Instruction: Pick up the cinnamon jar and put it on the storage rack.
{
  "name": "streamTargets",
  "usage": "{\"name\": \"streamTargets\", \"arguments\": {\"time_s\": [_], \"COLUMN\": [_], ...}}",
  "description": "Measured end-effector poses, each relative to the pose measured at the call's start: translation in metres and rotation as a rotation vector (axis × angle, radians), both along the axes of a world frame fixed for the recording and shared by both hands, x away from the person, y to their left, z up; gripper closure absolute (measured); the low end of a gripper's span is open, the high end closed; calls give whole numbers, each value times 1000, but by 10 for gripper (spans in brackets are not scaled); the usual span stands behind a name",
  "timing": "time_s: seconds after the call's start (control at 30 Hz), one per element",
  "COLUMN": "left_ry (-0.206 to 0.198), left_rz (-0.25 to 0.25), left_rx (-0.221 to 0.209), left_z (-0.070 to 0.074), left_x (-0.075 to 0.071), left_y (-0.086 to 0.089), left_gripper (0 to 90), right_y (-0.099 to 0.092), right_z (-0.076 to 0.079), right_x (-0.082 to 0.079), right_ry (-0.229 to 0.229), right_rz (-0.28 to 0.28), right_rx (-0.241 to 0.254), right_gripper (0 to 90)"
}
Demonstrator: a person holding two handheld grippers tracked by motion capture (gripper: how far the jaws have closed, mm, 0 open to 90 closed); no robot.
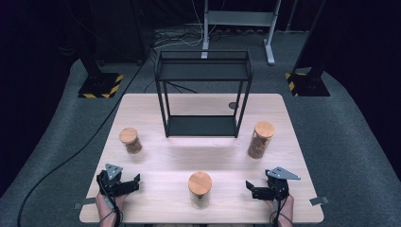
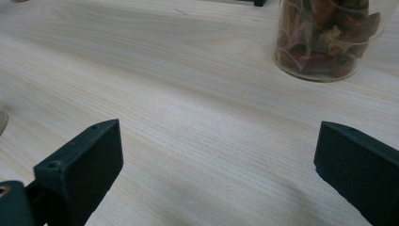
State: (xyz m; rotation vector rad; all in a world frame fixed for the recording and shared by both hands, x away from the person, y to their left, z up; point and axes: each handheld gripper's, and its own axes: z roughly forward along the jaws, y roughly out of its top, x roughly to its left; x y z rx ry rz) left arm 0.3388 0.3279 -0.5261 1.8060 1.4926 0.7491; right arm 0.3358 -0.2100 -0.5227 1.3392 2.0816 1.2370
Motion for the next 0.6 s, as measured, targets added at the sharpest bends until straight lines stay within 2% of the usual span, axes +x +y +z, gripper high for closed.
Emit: {"name": "streamTargets", "arguments": {"time_s": [0.27,0.43,0.6], "left_ry": [-3,-70,-72], "left_rz": [-2,-2,-13], "left_rx": [10,5,-5], "left_z": [0,1,2], "left_x": [0,0,9], "left_y": [-1,-1,-2], "left_gripper": [2,0,0], "right_y": [3,2,1], "right_z": [0,0,0], "right_x": [1,1,2], "right_ry": [-4,-3,1], "right_rz": [-6,-4,-3], "right_rx": [-34,-21,-11], "right_gripper": [7,7,8]}}
